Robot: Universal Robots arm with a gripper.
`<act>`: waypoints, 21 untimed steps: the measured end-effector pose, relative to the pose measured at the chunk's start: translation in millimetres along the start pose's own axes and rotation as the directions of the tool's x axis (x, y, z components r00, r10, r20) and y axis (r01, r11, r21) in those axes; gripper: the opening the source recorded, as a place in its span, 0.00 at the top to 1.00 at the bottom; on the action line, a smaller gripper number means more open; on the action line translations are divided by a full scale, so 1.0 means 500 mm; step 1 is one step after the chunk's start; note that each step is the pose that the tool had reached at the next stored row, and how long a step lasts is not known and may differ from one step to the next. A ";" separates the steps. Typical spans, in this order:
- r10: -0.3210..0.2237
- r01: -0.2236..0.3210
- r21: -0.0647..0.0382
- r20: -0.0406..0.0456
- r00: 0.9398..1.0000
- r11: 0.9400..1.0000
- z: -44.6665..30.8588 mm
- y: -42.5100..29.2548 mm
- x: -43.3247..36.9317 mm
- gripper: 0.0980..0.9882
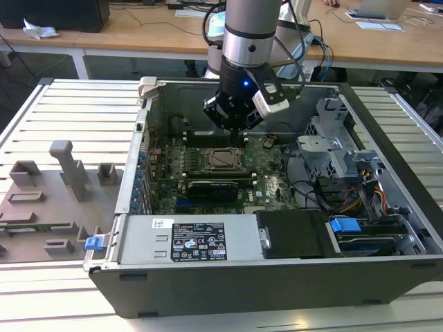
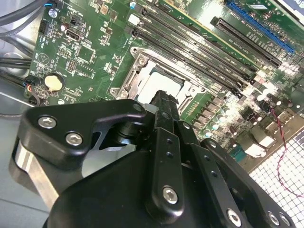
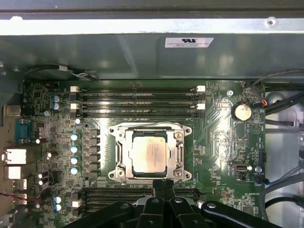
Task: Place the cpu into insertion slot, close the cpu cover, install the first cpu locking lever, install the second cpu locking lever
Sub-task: 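Install the second cpu locking lever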
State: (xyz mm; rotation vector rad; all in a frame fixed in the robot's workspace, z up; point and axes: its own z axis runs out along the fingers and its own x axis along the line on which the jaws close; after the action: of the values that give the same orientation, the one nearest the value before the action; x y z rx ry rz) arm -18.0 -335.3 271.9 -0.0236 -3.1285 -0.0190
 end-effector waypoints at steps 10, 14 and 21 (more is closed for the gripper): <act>0.000 0.000 0.000 0.000 1.000 1.000 0.000 -0.025 0.000 0.99; 0.000 0.000 0.000 0.000 1.000 1.000 0.000 -0.046 0.000 0.99; 0.000 0.000 0.000 0.000 1.000 1.000 0.000 -0.073 -0.001 0.99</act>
State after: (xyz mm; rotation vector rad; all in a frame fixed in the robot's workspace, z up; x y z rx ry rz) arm -18.3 -372.0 271.2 -0.0237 -3.1285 -0.0191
